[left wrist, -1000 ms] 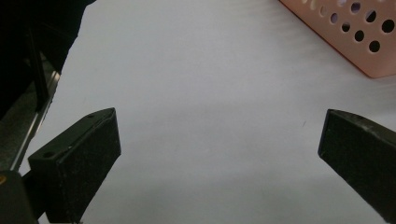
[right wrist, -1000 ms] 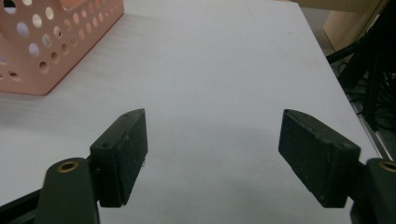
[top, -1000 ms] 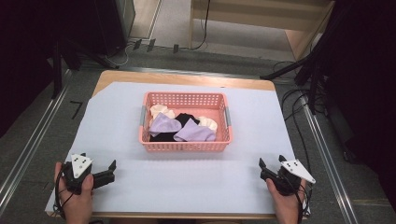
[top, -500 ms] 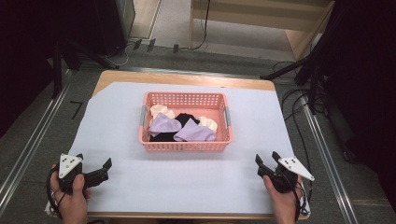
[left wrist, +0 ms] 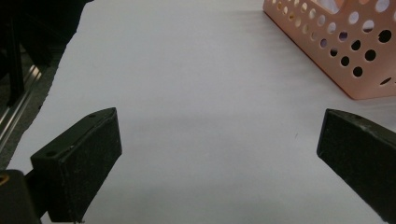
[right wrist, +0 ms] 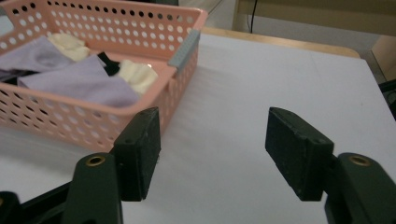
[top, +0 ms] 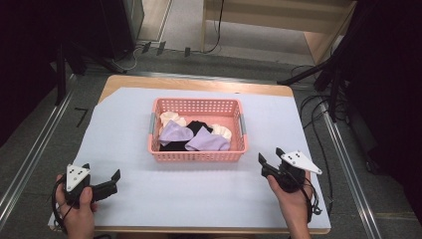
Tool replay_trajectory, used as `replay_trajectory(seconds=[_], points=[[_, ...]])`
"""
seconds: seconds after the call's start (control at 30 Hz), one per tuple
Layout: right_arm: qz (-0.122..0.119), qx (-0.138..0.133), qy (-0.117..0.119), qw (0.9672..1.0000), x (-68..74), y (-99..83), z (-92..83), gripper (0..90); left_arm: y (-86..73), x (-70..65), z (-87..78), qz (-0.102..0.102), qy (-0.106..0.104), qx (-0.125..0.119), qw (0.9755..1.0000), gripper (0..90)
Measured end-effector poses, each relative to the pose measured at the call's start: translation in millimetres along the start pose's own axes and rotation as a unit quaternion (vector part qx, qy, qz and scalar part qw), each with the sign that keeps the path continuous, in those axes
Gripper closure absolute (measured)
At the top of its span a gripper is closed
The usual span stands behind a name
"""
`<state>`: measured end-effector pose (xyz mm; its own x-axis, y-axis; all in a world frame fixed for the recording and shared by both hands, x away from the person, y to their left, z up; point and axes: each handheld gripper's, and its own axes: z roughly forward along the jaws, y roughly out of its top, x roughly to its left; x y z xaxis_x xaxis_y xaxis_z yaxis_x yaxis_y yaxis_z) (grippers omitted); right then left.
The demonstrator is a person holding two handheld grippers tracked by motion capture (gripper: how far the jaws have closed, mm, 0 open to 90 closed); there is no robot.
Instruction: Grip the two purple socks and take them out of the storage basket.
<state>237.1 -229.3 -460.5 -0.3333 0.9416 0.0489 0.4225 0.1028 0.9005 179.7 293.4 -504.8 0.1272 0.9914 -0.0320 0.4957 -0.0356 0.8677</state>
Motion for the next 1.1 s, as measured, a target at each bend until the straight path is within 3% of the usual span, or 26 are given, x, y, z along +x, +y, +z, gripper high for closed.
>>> replay_trajectory(seconds=[0.13, 0.37, 0.47, 0.73, 0.9, 0.93, 1.1], points=[[0.009, -0.005, 0.013, 0.9999, 10.4, 12.6, 7.0, 39.0, -0.2, 1.4, -0.9, -0.005, -0.003, -0.002, 1.0, 0.7], [0.007, 0.008, 0.029, 0.9995, 28.4, 29.4, 21.9, 42.2, -0.1, 1.2, -0.9, -0.002, -0.004, 0.0, 1.0, 0.7], [0.016, 0.014, 0.044, 0.9988, 35.1, 36.0, 28.8, 44.3, 0.2, 2.4, -0.8, -0.008, -0.007, 0.001, 0.9999, 0.7], [0.003, 0.015, 0.054, 0.9984, 53.4, 49.9, 46.2, 54.5, -0.3, 3.5, -1.4, -0.011, -0.008, -0.004, 0.9999, 0.7], [0.0, 0.029, 0.078, 0.9965, 64.3, 54.7, 61.6, 55.4, 0.2, 3.5, -0.5, -0.01, -0.007, 0.002, 0.9999, 0.7], [-0.004, 0.043, 0.086, 0.9953, 70.4, 56.8, 67.6, 58.6, 0.3, 3.3, 0.1, -0.009, -0.006, 0.002, 0.9999, 0.7], [-0.003, 0.056, 0.087, 0.9946, 81.9, 59.7, 79.7, 57.4, 0.9, 2.7, 1.4, -0.007, -0.006, 0.009, 0.9999, 0.7]])
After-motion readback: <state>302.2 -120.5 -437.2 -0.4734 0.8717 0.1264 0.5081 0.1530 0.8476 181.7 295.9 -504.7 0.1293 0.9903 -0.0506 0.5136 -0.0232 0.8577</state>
